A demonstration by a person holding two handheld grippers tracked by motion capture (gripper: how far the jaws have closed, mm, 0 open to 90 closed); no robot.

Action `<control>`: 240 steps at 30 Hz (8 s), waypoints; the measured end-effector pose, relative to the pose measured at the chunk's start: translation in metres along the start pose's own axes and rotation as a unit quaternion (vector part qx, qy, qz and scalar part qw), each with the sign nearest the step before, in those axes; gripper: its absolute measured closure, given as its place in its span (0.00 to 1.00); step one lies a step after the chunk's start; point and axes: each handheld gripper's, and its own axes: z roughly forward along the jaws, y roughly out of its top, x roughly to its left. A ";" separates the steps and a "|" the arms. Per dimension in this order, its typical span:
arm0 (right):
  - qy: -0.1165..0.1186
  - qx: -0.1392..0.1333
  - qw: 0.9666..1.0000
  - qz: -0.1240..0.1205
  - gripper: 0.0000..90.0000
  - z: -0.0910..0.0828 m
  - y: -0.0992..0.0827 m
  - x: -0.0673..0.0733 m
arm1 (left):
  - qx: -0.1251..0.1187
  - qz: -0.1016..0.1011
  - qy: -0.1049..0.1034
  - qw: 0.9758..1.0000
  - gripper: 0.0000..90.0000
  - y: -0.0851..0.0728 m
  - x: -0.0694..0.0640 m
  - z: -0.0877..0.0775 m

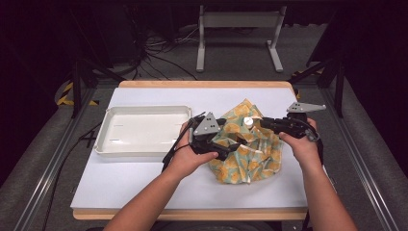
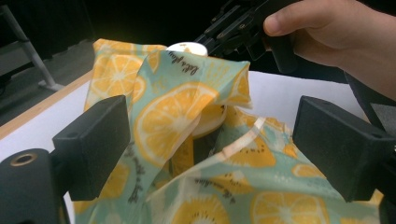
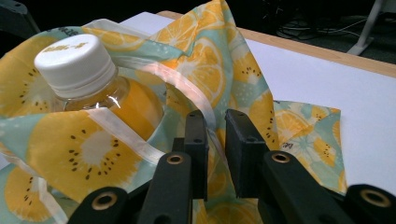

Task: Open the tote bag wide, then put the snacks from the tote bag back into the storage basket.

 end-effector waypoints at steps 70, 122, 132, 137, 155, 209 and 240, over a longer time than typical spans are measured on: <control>0.002 0.066 0.998 -0.008 0.99 0.032 -0.022 -0.004 | 0.134 -0.074 0.007 0.988 0.98 -0.075 0.044 0.030; 0.042 0.027 0.999 -0.021 0.64 0.003 -0.039 0.036 | 0.143 -0.037 -0.018 0.989 0.96 -0.078 0.027 0.040; 0.037 0.066 0.996 -0.050 0.36 0.022 -0.059 0.040 | 0.165 -0.045 -0.023 0.985 0.93 -0.087 0.029 0.042; 0.031 0.078 0.994 -0.076 0.29 0.028 -0.065 0.045 | 0.170 -0.052 -0.021 0.984 0.94 -0.091 0.030 0.041; 0.005 0.113 0.992 -0.057 0.24 0.025 -0.083 0.033 | 0.168 -0.087 -0.007 0.982 0.88 -0.093 0.037 0.024; 0.017 0.055 0.997 -0.046 0.25 0.009 -0.074 0.031 | -0.018 -0.044 -0.071 0.996 0.17 0.012 0.035 0.045; 0.023 0.053 0.997 -0.042 0.26 0.011 -0.076 0.030 | -0.002 -0.005 -0.085 0.996 0.65 0.016 0.037 0.061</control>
